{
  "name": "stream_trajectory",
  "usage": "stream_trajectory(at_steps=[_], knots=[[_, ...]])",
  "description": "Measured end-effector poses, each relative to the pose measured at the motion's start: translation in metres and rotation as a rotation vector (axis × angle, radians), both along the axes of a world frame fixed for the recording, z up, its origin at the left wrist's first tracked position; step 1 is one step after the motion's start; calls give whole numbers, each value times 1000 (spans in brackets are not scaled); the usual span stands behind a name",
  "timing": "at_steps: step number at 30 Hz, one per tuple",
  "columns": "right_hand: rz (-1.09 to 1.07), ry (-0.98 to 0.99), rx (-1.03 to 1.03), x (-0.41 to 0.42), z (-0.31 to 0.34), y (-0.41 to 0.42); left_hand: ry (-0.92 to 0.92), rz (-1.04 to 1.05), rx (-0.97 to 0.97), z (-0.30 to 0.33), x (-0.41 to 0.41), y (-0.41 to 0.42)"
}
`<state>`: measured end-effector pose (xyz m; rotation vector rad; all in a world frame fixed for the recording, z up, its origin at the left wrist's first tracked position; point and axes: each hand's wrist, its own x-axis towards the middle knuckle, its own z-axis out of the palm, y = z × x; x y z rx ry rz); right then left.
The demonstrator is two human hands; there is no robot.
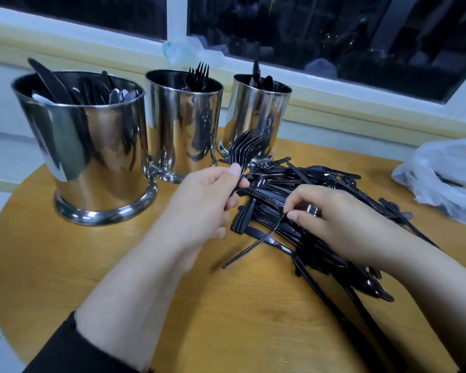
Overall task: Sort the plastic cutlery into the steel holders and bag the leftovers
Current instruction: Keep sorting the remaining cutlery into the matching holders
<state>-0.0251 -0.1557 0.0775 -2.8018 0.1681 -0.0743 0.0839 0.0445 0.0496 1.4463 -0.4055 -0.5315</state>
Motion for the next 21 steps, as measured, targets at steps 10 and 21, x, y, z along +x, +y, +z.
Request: stream_trajectory(at_steps=[10, 21], knots=[[114, -436, 25, 16, 21, 12, 101, -112, -122, 9, -9, -5], [-2, -631, 286, 49, 29, 32, 103, -162, -176, 10, -8, 0]])
